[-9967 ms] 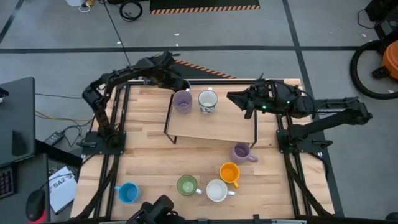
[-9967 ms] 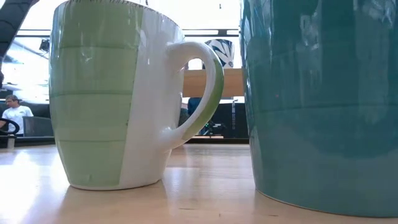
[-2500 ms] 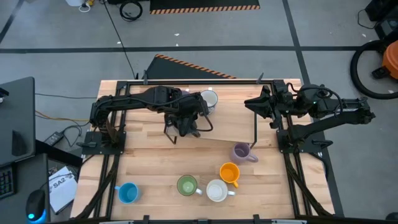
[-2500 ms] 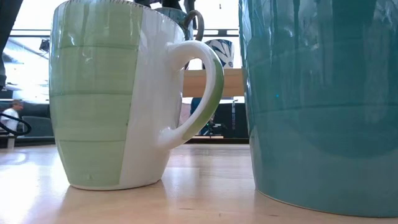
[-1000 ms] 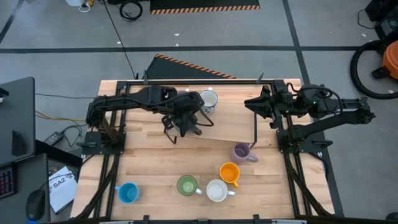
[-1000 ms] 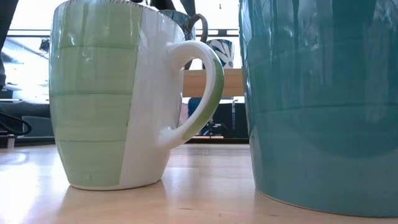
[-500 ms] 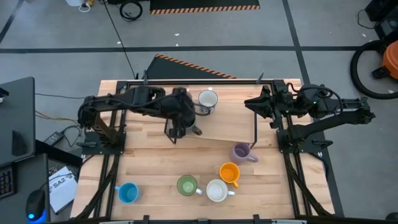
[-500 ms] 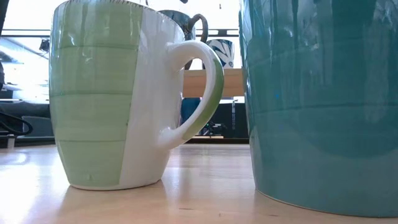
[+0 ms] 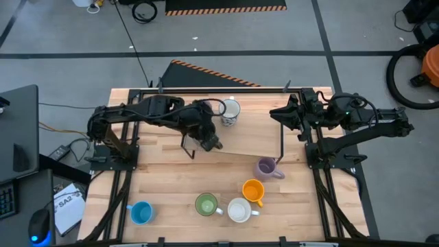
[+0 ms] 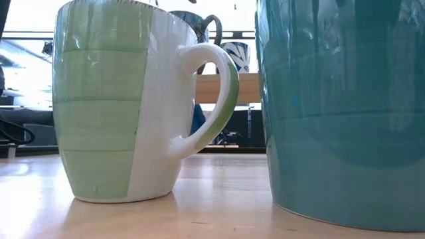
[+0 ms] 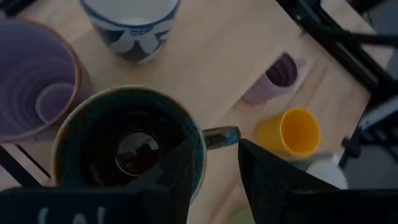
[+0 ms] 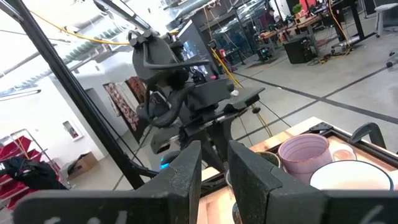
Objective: Place coffee mugs
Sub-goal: Put the green and brown mug on the shelf
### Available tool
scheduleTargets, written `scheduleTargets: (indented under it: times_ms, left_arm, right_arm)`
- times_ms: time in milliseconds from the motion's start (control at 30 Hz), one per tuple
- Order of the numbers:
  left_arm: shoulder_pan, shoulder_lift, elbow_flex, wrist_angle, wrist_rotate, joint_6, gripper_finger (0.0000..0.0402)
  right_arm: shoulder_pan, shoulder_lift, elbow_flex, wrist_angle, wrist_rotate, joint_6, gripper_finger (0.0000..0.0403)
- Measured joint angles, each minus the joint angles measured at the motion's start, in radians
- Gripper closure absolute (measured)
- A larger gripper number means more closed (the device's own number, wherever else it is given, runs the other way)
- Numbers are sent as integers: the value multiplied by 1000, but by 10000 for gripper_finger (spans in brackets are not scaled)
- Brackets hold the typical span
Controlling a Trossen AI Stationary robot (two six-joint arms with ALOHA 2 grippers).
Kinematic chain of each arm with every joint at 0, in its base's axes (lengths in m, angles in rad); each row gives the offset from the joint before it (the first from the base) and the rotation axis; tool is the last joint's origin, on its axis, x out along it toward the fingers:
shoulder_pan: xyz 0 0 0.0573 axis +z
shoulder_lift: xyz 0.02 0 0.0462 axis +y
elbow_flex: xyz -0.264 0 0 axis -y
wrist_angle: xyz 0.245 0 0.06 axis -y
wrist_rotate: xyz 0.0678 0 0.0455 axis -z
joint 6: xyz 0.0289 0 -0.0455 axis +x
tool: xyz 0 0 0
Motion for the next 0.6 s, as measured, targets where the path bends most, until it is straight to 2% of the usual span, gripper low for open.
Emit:
scheduleTargets:
  times_ms: [167,400,600]
  left_arm:
    - [11,29,0,-17,-3,-101,249]
    - [31,79,-1,-5,2,-104,224]
    - [49,92,-1,-14,-24,-102,221]
  right_arm:
    - [0,0,0,0,1,0,317]
    - [0,4,0,5,1,-1,317]
    - [11,22,0,16,1,-4,317]
